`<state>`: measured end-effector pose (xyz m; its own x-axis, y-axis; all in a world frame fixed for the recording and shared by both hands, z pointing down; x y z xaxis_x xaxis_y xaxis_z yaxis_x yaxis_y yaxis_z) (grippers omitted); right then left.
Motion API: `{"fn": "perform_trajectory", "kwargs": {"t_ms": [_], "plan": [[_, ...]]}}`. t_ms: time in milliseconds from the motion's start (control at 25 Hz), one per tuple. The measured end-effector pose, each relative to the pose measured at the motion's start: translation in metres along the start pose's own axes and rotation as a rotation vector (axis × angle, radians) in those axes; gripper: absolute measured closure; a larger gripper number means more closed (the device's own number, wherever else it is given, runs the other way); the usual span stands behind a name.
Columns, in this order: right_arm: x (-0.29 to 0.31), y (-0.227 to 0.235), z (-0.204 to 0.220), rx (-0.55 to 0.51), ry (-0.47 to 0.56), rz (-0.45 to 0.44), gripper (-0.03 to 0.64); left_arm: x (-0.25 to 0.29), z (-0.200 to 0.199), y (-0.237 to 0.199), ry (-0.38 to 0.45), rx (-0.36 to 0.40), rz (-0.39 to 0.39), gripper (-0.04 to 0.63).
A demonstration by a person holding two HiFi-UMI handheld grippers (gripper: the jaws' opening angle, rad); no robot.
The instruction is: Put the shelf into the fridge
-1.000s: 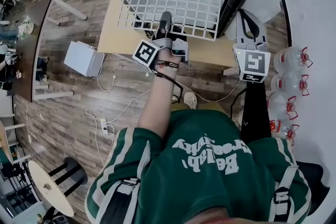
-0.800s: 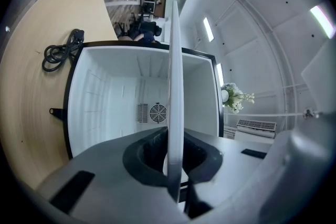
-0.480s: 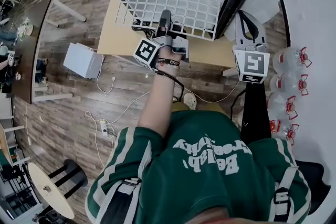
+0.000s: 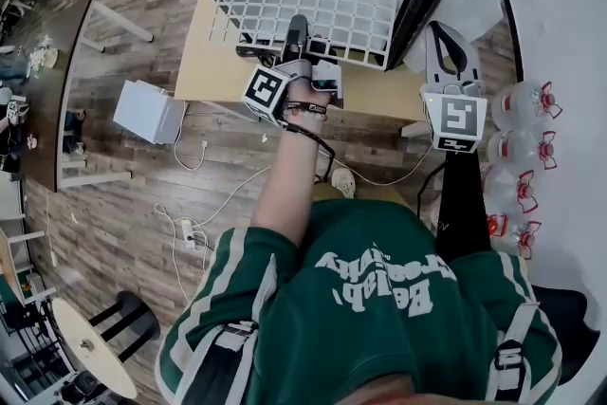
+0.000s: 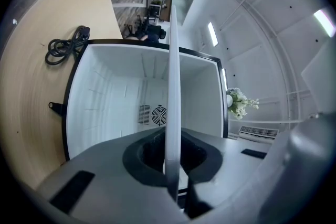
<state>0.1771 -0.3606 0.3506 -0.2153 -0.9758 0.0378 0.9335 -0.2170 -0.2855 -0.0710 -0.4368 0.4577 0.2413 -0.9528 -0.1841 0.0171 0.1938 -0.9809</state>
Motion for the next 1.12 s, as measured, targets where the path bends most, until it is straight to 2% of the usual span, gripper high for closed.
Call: {"fn": "perform_trajectory", "kwargs": {"t_ms": [760,960,1120], "plan": [[0.005,-0.006,0.005,-0.006,-0.013,-0.021,0.614,0.005,0.006,0.006,0.129,0.017,-0.049,0.572],[0.004,-0.009,0.005,-0.009,-0.014,-0.028,0.614,0.005,0.009,0.007,0.189,0.042,-0.07,0.572],[0.004,-0.009,0.007,-0.004,-0.02,-0.026,0.614,0.006,0.011,0.006,0.195,0.09,-0.081,0.571]]}}
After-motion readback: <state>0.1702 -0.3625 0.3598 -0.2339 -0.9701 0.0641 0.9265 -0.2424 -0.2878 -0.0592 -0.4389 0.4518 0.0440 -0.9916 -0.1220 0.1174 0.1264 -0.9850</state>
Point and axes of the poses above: the fingertips, and each gripper's own axes: x forward along the fingers, y to its right, z out of its underside, the point moved 5 cm from there along -x, backward along the fingers, and after that the axes turned 7 degrees about x, right-handed, at the moved point
